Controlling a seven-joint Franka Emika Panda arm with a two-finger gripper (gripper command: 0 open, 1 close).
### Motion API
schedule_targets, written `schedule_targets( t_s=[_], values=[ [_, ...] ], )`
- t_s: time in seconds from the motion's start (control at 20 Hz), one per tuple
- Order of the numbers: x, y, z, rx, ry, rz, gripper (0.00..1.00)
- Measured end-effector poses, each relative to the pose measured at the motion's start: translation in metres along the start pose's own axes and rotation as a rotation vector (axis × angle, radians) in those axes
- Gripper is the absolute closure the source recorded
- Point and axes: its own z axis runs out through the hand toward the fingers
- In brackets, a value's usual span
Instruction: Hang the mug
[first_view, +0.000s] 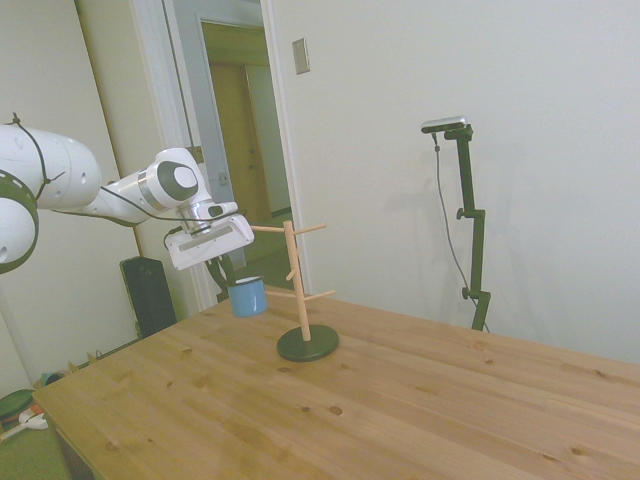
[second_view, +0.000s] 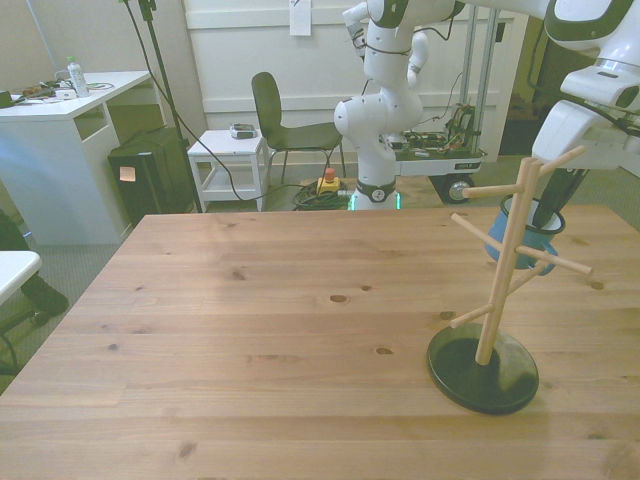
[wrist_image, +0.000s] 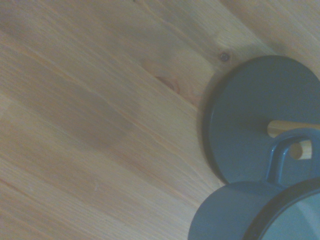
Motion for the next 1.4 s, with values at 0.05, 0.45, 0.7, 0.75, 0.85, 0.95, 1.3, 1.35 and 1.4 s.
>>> schedule_targets(
  t_s=[0.05, 0.45, 0.7, 0.75, 0.85, 0.95, 1.3, 1.35, 1.4],
  values=[
    [0.003, 0.003, -0.001, 0.002, 0.001, 0.004, 1.0],
    [0.018, 0.025, 0.003, 0.0, -0.008, 0.024, 1.0],
    [0.026, 0.038, 0.009, -0.003, -0.016, 0.04, 1.0],
    [0.027, 0.04, 0.01, -0.004, -0.018, 0.041, 1.0],
    [0.029, 0.042, 0.013, -0.007, -0.021, 0.044, 1.0],
    [0.03, 0.042, 0.016, -0.008, -0.024, 0.045, 1.0],
    [0.031, 0.043, 0.018, -0.009, -0.024, 0.046, 1.0],
    [0.031, 0.043, 0.018, -0.01, -0.025, 0.046, 0.0],
    [0.031, 0.044, 0.018, -0.01, -0.025, 0.047, 0.0]
  ],
)
